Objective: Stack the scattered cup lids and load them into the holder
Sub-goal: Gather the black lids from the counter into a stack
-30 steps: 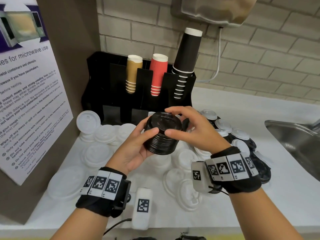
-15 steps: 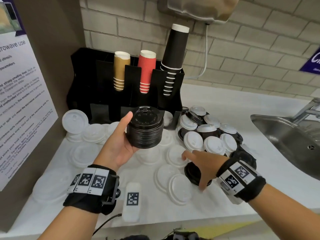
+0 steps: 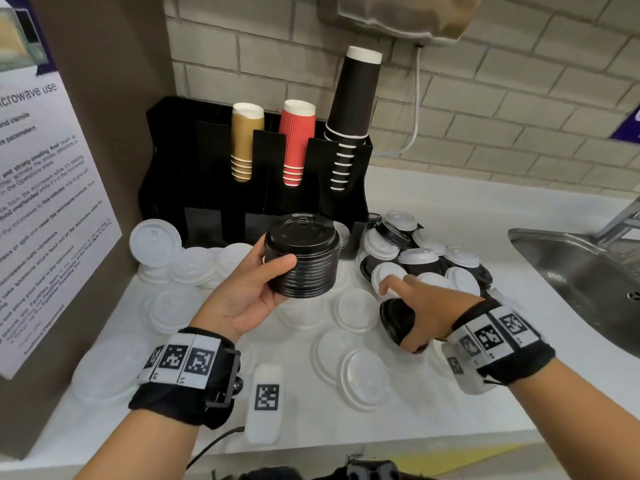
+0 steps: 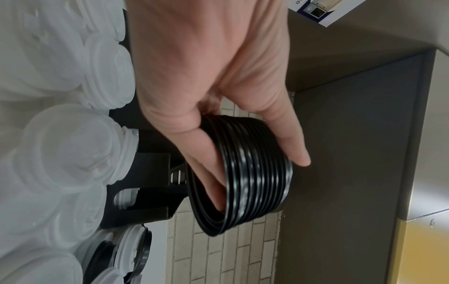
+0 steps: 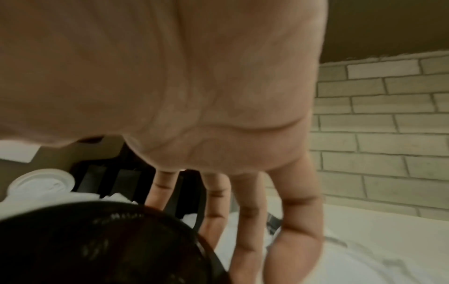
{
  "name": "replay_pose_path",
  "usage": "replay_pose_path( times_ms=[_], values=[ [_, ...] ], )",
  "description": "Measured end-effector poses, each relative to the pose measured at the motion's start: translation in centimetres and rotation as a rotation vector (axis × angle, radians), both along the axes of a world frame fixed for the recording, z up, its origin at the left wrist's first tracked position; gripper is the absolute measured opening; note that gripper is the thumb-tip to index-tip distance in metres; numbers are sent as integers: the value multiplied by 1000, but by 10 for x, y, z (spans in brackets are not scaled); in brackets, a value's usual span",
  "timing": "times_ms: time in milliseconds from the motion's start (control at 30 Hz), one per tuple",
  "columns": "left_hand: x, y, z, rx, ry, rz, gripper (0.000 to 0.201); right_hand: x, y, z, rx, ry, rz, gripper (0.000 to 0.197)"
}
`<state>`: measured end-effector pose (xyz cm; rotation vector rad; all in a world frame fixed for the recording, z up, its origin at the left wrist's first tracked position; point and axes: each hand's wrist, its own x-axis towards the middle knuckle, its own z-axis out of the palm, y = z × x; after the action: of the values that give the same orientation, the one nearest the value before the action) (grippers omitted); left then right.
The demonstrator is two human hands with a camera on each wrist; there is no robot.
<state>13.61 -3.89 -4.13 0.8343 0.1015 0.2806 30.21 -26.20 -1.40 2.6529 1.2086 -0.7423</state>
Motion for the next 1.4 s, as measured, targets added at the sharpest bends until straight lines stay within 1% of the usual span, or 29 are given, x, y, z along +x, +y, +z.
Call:
replay_pose_path(
  times_ms=[67,100,167,267,333,367,433,533,633,733,833,1033,1267,1333,1400],
  values=[
    [0,0,1,4,-2,4,54,7,1,13,134,30,-33,76],
    [0,-1,1,14,-3,7,47,10,2,18,231,49,-48,72],
    [0,-2,0,48,-2,-9,46,12,6,29,499,138,-75,63],
    [2,-6,0,83,17,-21,45,1,19,42,891,377,-96,55],
    [4,-9,1,107,26,-24,46,-10,30,49,1051,493,-68,51],
    [4,-10,1,118,31,-24,48,-15,35,52,1082,506,-34,51],
    [5,-11,2,139,40,-25,52,-23,45,57,1079,480,51,55],
    [6,-12,3,168,53,-13,55,-29,54,59,1039,378,158,58],
    [4,-13,4,197,54,-12,58,-30,58,62,1000,270,197,54],
    [4,-15,6,240,55,-35,63,-29,60,64,949,221,215,48],
    [4,-17,8,269,55,-54,63,-29,62,66,924,237,214,45],
    [4,-17,8,262,55,-41,61,-33,62,67,934,275,239,47],
    [4,-18,6,240,36,-27,59,-39,59,73,937,261,245,52],
    [3,-16,5,226,25,-16,57,-36,53,76,945,267,195,53],
    [0,-13,5,210,6,-1,55,-24,45,77,1000,246,59,46]
  ],
)
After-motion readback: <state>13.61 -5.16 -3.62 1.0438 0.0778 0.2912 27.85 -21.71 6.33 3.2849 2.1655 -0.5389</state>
